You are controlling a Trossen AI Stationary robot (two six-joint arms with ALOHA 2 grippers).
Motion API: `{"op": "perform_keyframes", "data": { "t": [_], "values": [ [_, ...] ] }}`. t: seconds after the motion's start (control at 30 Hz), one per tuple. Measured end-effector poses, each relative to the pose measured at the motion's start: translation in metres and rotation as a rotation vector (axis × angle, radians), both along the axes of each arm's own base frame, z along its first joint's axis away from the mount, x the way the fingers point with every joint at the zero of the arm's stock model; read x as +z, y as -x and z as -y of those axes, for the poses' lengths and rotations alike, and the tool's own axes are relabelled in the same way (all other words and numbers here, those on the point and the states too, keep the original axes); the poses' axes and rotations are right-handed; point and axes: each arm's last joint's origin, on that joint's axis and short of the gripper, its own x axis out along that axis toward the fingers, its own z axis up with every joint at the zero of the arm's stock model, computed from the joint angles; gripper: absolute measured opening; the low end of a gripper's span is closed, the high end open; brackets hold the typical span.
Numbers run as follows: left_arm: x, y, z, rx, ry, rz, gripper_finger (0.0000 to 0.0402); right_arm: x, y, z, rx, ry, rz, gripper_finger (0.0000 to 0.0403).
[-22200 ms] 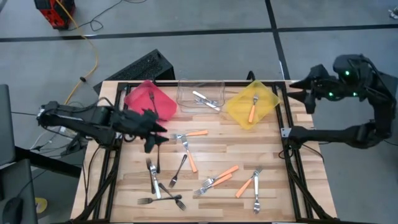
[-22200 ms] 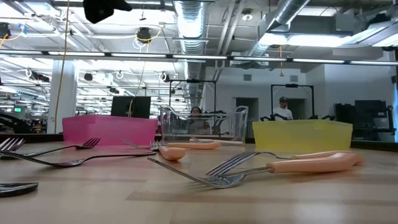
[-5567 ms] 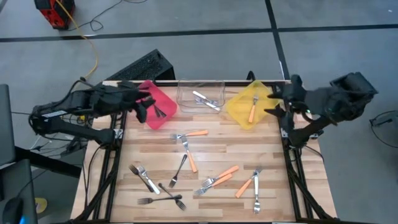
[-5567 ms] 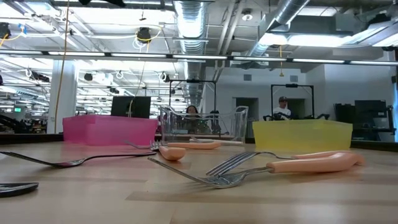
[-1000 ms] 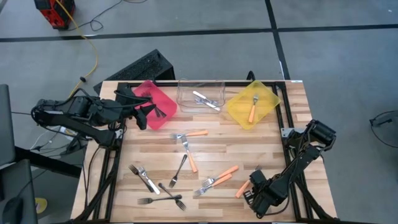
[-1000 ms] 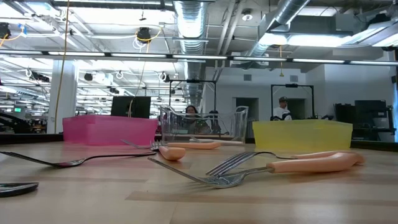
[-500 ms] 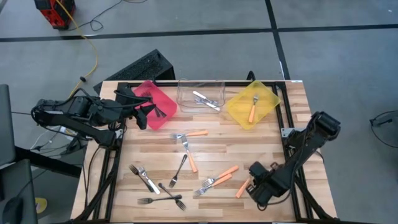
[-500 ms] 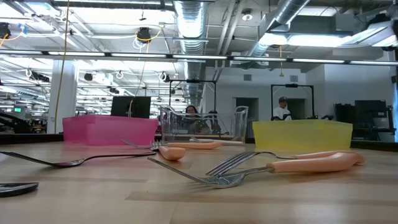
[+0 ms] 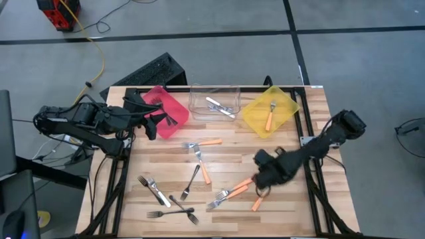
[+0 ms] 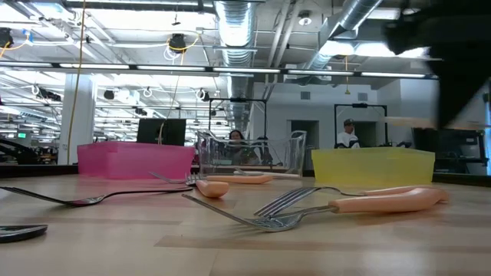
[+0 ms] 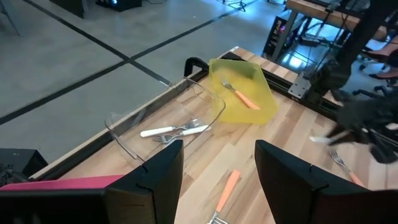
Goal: Sort silverware by color (type)
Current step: Put the white fork into the transparent bin
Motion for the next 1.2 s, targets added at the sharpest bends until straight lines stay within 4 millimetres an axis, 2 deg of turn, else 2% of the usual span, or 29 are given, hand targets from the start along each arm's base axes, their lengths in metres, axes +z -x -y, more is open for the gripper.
{"op": "perform_keyframes", "data": {
  "t": [0.27, 0.43, 0.57, 0.83, 1.03, 1.1, 1.2],
  "values": [
    [0.0, 0.0, 0.0, 0.001, -0.007, -0.003, 0.0182, 0.022, -0.043, 0.059, 0.123, 0.041, 0.241, 0.0073],
    [0.0, 0.0, 0.0, -0.005, -0.026, -0.014, 0.0182, 0.037, -0.072, 0.09, 0.216, 0.052, 0.47, 0.0073],
    [0.0, 0.0, -0.001, 0.013, -0.038, -0.012, 0.0182, 0.051, -0.087, 0.118, 0.245, 0.091, 0.642, 0.0073],
    [0.0, 0.0, -0.001, 0.011, -0.057, -0.022, 0.0182, 0.084, -0.098, 0.186, 0.209, 0.265, 0.983, 0.0073],
    [0.001, 0.0, -0.001, 0.023, -0.033, 0.006, 0.0182, 0.1, -0.096, 0.222, 0.271, 0.437, 1.131, 0.0073],
    [0.001, 0.0, -0.001, 0.029, -0.024, 0.011, 0.0182, 0.102, -0.095, 0.234, 0.261, 0.492, 1.145, 0.0073],
    [0.001, 0.0, -0.001, 0.03, -0.022, 0.011, 0.0182, 0.093, -0.099, 0.254, 0.273, 0.55, 1.161, 0.0073]
  ]
}}
